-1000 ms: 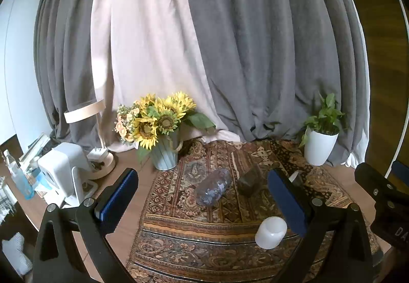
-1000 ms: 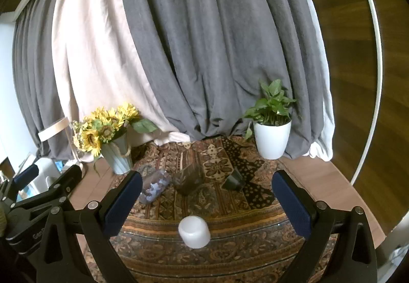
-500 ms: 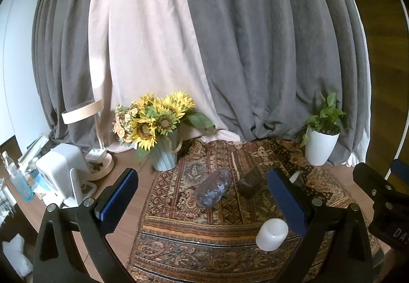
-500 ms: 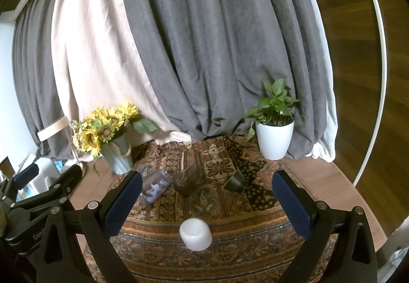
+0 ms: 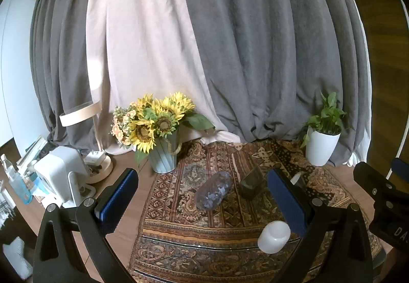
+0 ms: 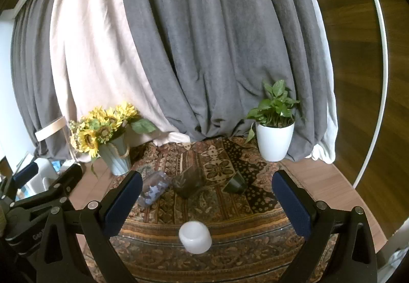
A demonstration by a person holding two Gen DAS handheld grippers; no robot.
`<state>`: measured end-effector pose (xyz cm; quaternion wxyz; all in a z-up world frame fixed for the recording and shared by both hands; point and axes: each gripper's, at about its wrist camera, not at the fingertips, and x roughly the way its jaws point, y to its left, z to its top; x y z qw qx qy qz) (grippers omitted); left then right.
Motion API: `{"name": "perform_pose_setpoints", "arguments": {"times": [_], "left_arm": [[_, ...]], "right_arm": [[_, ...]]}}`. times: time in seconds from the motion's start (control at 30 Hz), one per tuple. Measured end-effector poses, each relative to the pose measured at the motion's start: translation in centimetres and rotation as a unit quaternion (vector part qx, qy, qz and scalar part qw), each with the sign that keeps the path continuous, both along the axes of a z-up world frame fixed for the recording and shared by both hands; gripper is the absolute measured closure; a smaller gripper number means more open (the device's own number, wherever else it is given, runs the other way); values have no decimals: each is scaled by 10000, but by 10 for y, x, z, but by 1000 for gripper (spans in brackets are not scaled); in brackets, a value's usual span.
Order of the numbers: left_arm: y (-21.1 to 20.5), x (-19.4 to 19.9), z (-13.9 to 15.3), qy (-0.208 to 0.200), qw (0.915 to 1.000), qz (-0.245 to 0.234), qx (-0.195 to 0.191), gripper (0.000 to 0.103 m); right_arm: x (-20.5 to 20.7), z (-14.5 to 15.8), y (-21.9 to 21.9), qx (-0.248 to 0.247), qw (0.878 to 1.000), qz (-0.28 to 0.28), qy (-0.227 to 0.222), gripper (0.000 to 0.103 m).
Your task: Flip cup upside down
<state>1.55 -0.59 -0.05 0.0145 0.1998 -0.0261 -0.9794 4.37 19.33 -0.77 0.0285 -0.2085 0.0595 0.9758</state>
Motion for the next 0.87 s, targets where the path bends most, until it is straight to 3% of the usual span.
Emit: {"name": "perform_pose_setpoints", "arguments": {"times": [0.87], "left_arm": [[-6,-6,-4,-14,10000,7,-5,0]], "right_arm": [[-8,0,-3,-3,10000,15,-35,1]]}}
